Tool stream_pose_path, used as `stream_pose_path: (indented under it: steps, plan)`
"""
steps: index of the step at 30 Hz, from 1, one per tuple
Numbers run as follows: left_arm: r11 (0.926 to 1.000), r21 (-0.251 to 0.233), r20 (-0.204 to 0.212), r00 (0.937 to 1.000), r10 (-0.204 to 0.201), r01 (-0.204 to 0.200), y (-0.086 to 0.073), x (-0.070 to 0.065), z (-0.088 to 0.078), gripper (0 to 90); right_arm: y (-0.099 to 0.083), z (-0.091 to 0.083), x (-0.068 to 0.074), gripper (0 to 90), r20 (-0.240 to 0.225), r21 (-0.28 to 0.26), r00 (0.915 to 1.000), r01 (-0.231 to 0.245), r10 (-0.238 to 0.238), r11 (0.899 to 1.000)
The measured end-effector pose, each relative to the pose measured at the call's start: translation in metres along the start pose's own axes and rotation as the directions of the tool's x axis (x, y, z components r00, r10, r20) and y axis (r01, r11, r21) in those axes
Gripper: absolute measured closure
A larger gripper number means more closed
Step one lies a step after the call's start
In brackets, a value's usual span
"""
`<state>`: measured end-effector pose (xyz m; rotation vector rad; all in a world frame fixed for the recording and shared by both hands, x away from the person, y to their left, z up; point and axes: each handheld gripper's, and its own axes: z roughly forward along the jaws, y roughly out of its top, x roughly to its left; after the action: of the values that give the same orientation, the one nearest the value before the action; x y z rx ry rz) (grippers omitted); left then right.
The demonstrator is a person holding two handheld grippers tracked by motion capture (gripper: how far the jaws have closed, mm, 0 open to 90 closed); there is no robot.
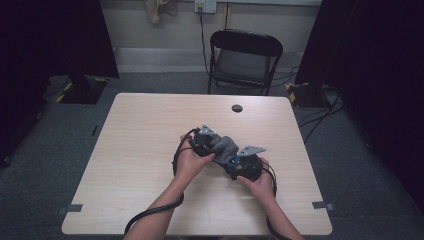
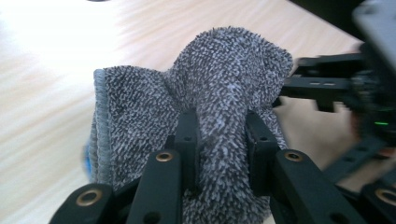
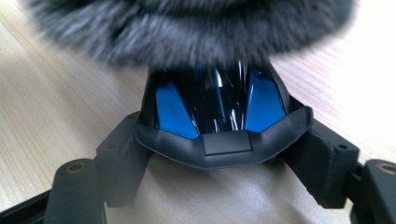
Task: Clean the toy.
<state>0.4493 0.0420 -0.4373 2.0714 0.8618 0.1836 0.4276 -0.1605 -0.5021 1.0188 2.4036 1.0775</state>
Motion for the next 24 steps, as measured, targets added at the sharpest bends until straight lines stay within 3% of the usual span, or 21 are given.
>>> stream_pose_path:
  steps: [3, 5, 8, 24]
  plan:
    - [0.9999, 0.006, 0.029, 0.9995, 0.010, -0.010, 0.000, -0.009, 0.003, 71.6, 0.000, 0.000, 0.000, 26.2, 0.000, 0.000, 1.0000, -0.001, 0.001, 1.000]
    - [0.9988, 0.031, 0.034, 0.9988, 0.036, -0.037, -0.003, -0.014, 0.007, 71.6, 0.000, 0.000, 0.000, 26.2, 0.000, 0.000, 1.0000, -0.001, 0.001, 1.000]
    - [0.9981, 0.048, 0.043, 0.9984, 0.037, -0.039, -0.007, -0.018, 0.016, 71.6, 0.000, 0.000, 0.000, 26.2, 0.000, 0.000, 1.0000, 0.000, 0.000, 1.000]
    - [0.9968, 0.048, 0.022, 0.9978, 0.062, -0.063, -0.012, -0.023, 0.023, 71.6, 0.000, 0.000, 0.000, 26.2, 0.000, 0.000, 1.0000, 0.000, 0.000, 1.000]
